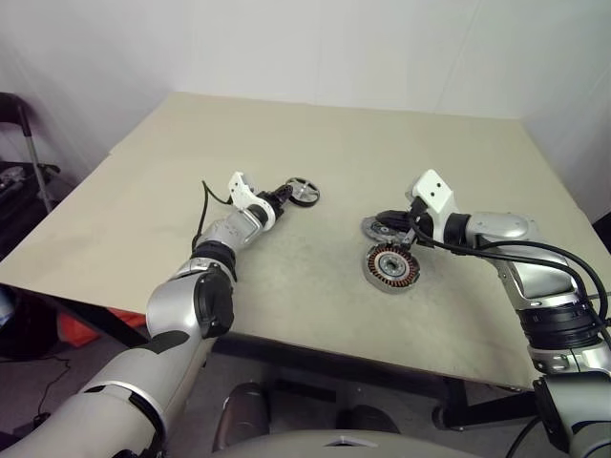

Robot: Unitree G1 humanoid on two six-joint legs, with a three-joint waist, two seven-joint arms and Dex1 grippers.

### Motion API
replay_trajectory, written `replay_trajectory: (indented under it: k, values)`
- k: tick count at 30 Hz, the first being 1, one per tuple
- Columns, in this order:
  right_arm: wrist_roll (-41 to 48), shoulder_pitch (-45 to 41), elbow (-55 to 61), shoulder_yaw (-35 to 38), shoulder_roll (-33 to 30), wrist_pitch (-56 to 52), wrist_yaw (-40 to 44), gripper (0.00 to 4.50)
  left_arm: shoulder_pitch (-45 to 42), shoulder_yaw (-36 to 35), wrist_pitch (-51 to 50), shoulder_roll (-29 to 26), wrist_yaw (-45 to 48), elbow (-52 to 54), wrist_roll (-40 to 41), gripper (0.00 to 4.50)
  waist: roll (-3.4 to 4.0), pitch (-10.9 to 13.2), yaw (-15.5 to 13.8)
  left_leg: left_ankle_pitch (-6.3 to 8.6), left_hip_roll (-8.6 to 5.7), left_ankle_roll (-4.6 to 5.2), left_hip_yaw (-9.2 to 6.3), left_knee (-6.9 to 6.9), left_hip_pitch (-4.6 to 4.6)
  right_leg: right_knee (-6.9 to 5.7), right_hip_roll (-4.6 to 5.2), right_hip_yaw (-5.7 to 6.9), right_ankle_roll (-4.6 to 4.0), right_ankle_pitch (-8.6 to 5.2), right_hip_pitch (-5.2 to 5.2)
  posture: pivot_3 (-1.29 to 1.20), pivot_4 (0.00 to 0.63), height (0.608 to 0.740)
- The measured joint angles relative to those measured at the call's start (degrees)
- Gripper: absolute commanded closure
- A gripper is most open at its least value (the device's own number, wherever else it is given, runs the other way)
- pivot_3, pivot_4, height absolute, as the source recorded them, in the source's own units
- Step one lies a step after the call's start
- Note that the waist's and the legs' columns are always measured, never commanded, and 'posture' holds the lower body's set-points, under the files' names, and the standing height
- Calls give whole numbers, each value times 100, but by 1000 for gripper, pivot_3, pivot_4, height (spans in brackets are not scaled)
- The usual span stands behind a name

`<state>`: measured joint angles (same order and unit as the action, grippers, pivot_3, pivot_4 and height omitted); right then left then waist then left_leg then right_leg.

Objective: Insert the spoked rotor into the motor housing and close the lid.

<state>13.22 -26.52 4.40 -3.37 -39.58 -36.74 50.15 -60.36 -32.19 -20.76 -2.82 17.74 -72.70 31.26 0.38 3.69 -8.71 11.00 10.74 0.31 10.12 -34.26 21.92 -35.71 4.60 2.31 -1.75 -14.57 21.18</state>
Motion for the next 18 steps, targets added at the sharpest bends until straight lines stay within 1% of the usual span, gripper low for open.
replay_trajectory:
  k: [6,10,18]
  values:
    - [20,-25,-1,0,0,1,-42,4500,-15,8,35,31,-323,-139,-53,2396,0,0,-3,-1,0,-2,-1,0,1,0,0,1,1,0,-1,0,0,740]
    - [43,-8,0,2,0,2,-34,4500,-143,32,87,127,-362,-232,-144,2396,-2,1,-9,-1,-5,-1,-2,0,2,1,5,2,2,1,-1,0,0,740]
    - [74,321,-46,126,-161,112,27,4500,-385,-129,211,207,-383,-327,-140,2396,-4,2,-4,-1,-5,-1,-2,2,2,3,4,4,3,1,0,0,0,740]
